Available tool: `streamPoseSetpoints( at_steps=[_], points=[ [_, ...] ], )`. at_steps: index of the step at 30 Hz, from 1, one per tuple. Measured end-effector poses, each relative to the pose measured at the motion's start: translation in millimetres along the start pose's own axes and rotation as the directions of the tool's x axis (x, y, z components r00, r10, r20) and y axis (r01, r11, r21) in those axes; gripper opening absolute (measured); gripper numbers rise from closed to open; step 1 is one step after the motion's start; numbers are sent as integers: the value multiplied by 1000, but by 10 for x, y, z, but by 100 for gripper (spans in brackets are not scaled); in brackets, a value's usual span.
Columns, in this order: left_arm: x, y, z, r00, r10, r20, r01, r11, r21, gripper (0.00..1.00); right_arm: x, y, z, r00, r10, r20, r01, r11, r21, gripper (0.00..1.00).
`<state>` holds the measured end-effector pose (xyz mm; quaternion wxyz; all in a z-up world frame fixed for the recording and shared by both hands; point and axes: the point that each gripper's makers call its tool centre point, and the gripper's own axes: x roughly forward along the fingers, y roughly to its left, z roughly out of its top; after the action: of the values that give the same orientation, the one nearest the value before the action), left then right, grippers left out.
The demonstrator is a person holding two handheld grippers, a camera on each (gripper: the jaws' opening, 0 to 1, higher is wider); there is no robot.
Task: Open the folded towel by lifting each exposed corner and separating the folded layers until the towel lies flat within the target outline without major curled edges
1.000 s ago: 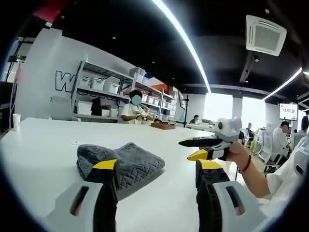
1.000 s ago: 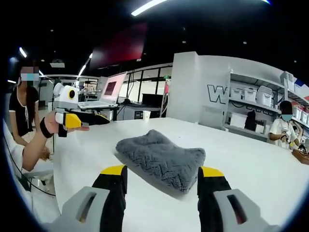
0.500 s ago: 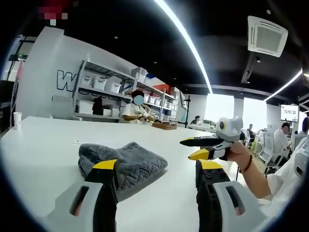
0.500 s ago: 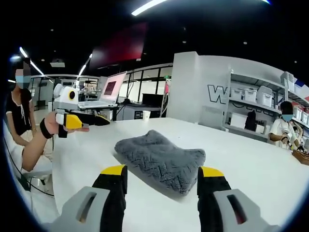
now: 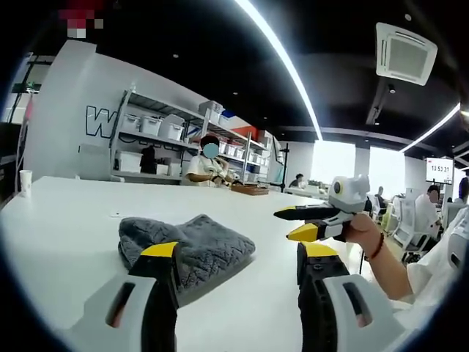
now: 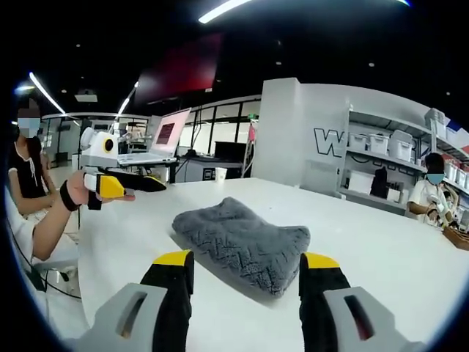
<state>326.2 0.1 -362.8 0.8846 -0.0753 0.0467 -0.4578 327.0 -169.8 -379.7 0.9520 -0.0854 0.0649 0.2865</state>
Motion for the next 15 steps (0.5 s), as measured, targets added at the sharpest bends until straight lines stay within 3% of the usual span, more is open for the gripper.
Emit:
streamPoseSetpoints(
  at_steps=[15],
  points=[
    [75, -2, 42, 1000, 15, 11, -15, 1000, 8, 67, 78, -19, -24, 1000, 4, -16, -4, 1000, -2, 53]
  ],
)
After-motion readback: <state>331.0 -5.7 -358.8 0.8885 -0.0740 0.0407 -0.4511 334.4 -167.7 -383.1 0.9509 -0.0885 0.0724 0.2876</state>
